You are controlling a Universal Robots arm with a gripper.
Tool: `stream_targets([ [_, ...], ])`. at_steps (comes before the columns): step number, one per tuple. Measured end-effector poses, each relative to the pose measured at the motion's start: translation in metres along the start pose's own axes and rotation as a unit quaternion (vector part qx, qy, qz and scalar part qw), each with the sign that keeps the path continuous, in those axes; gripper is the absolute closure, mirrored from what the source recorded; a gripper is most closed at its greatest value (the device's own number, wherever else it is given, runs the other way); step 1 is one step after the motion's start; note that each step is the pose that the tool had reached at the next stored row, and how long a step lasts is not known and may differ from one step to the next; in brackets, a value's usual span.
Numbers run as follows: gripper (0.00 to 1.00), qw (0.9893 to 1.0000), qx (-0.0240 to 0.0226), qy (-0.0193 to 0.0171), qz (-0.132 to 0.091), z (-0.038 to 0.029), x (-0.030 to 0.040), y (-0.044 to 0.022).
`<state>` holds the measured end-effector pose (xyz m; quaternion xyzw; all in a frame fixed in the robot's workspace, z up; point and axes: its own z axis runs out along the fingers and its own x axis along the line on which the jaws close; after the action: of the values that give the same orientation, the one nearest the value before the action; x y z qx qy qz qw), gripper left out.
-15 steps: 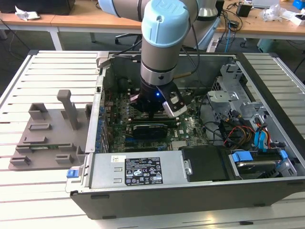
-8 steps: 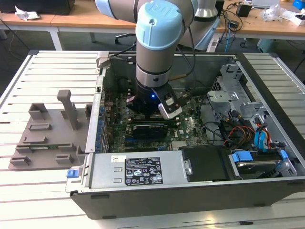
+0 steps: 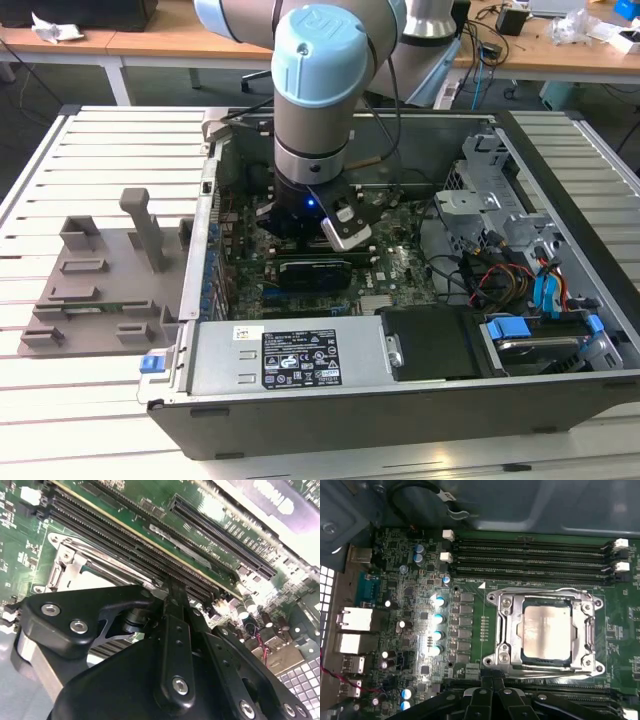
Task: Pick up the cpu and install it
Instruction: 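Install the second cpu locking lever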
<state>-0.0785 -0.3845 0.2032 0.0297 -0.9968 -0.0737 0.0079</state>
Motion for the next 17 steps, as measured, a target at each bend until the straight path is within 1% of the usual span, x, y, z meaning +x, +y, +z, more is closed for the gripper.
stream_targets([
  [2, 0.89, 1.0000, -0.0002, 0.0000, -0.001, 0.0015, 0.0007, 0.0028],
  [9, 0.89, 1.0000, 0.0000, 0.0006, -0.004, 0.0062, 0.0015, 0.0084],
  [12, 0.89, 1.0000, 0.0000, 0.0009, -0.006, 0.0064, 0.0014, 0.0092],
  [17, 0.89, 1.0000, 0.0035, 0.0007, -0.007, 0.0025, 0.0017, 0.0100],
])
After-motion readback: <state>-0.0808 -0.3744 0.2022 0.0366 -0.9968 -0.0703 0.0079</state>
